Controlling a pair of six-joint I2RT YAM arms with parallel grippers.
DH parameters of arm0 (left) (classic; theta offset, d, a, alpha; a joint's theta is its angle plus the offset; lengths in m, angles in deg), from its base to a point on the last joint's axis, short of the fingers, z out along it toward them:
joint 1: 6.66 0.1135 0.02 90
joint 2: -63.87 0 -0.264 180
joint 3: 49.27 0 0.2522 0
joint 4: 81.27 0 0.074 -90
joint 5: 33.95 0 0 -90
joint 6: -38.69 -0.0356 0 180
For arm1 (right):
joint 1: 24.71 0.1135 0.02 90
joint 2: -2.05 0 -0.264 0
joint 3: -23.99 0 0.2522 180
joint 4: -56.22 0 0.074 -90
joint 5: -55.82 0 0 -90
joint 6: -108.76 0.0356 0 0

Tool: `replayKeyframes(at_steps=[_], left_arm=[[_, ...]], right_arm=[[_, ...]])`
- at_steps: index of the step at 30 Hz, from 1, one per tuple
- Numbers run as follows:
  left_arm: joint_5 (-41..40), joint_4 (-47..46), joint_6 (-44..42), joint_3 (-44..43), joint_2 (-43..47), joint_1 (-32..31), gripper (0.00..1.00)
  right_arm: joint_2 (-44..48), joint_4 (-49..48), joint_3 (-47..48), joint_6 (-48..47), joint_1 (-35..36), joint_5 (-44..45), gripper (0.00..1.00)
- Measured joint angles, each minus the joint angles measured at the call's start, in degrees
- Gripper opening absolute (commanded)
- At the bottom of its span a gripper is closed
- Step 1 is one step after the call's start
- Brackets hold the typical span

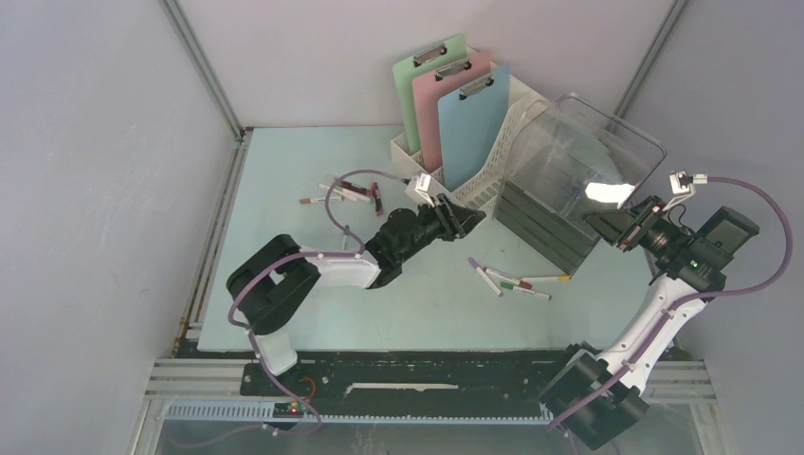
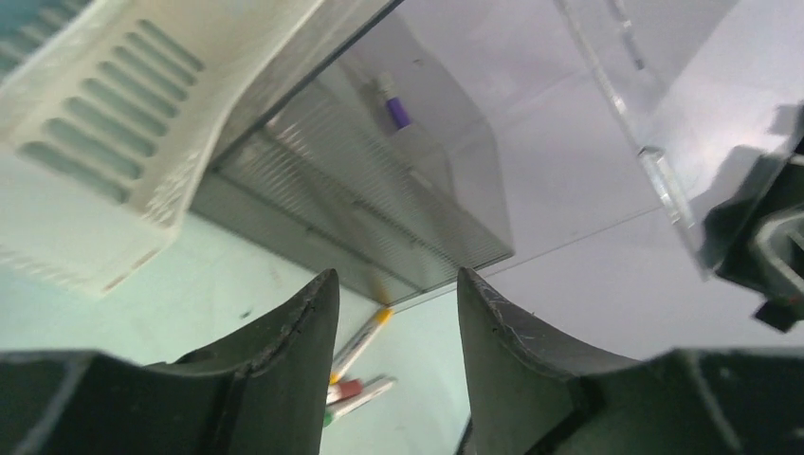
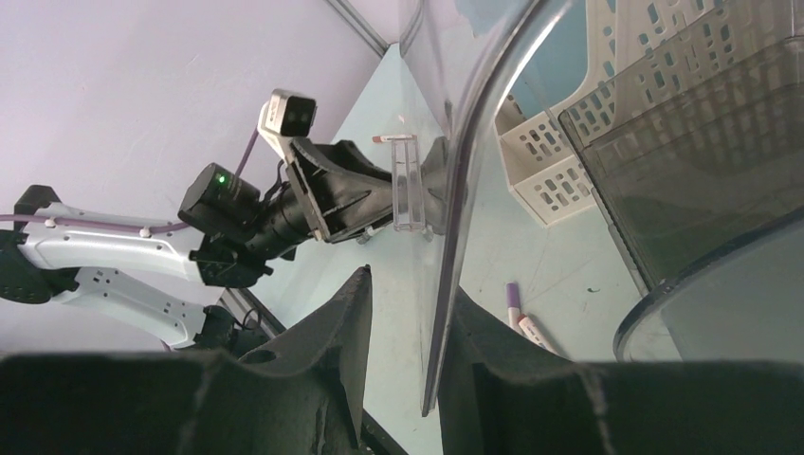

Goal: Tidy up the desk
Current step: Pick up the stationery from the center of the board.

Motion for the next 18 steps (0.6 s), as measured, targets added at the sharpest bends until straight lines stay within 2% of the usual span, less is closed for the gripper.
replayKeyframes(at_steps=[9, 12, 18], left_arm=[[-9.2, 8.9, -14.1, 13.81, 13.25, -0.09, 0.55], [-14.1, 13.55, -19.23, 18.32, 19.34, -0.11, 0.6], [-23.85, 24.0, -28.85, 22.99, 29.97, -0.09, 0.81]], right_arm=[[0.24, 0.17, 0.0, -0.15, -0.02, 0.02, 0.37], [0.26, 0.2, 0.0, -0.17, -0.02, 0.0, 0.37], [0.26, -0.04, -0.37, -0.09, 0.04, 0.0, 0.37]])
